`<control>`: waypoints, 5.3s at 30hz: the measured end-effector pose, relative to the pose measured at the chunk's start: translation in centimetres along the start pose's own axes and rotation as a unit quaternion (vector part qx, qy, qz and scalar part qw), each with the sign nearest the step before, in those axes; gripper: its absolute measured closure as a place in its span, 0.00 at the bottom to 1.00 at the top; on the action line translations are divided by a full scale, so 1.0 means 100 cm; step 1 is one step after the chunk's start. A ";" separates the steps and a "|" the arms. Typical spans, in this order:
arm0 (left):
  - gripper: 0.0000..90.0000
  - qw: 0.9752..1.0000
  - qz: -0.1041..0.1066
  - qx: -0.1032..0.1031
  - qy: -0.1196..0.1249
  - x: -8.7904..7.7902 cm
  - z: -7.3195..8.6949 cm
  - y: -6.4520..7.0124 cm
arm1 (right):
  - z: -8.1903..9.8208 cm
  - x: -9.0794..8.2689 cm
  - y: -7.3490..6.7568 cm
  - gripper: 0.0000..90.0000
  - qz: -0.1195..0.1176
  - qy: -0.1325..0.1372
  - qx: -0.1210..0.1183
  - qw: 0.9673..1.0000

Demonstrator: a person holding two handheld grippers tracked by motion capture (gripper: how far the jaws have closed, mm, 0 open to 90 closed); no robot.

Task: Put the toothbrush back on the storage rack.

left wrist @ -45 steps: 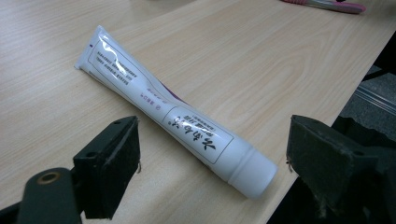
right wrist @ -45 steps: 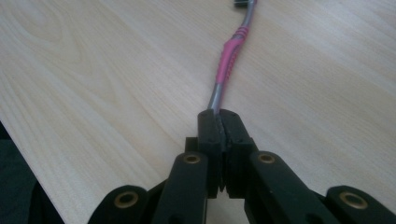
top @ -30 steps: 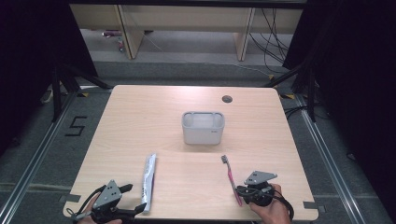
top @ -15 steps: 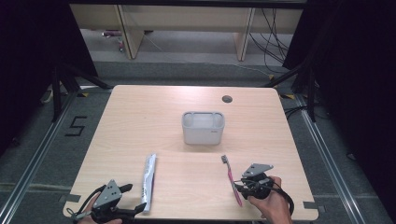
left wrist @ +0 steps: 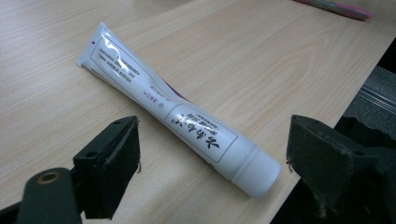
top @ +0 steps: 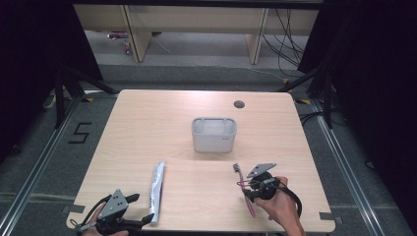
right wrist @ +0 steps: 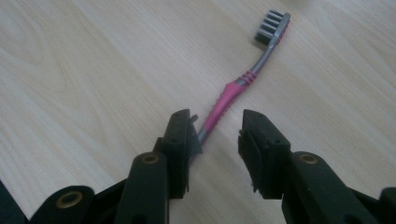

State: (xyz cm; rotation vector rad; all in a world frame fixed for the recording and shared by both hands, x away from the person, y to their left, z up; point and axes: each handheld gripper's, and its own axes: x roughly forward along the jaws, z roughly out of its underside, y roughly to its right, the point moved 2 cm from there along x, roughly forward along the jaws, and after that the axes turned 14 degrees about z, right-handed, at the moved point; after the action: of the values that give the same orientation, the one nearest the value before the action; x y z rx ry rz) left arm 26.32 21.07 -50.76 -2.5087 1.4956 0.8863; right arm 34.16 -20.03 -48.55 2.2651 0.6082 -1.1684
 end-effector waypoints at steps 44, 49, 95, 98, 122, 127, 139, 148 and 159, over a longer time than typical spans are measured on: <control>0.19 1.000 0.002 0.000 0.002 -0.001 0.000 -0.001 | -0.041 0.037 0.007 0.91 -0.018 -0.179 -0.122 0.976; 0.19 1.000 0.000 0.000 -0.001 -0.001 0.000 -0.001 | -0.044 0.040 0.006 0.92 -0.025 -0.190 -0.119 0.974; 0.19 1.000 -0.004 -0.002 -0.002 0.000 0.000 -0.001 | -0.062 -0.013 0.029 0.92 -0.092 -0.005 -0.014 0.996; 0.19 1.000 0.000 -0.001 0.001 0.000 0.000 -0.002 | -0.065 -0.015 0.030 0.92 -0.089 0.013 -0.005 0.996; 0.19 1.000 0.001 -0.004 0.004 0.000 0.000 0.000 | -0.101 -0.026 0.046 0.92 -0.078 0.182 0.070 0.978; 0.19 1.000 0.002 -0.004 0.004 0.000 0.000 0.000 | -0.107 -0.026 0.051 0.92 -0.072 0.203 0.078 0.973; 0.19 1.000 0.004 -0.006 0.003 0.001 0.001 0.000 | -0.130 -0.034 0.066 0.92 -0.058 0.262 0.130 0.955; 0.19 1.000 0.004 -0.005 0.004 0.001 0.000 0.001 | -0.153 -0.031 0.077 0.92 -0.045 0.296 0.153 0.942; 0.19 1.000 0.006 -0.003 0.006 0.001 0.000 0.001 | -0.167 -0.007 0.087 0.92 -0.016 0.302 0.173 0.937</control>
State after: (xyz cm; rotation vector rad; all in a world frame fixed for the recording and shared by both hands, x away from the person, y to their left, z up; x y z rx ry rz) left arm 26.22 20.98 -50.81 -2.5166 1.5141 0.8806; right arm 49.06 -16.43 -37.59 2.9562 0.7016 -0.6011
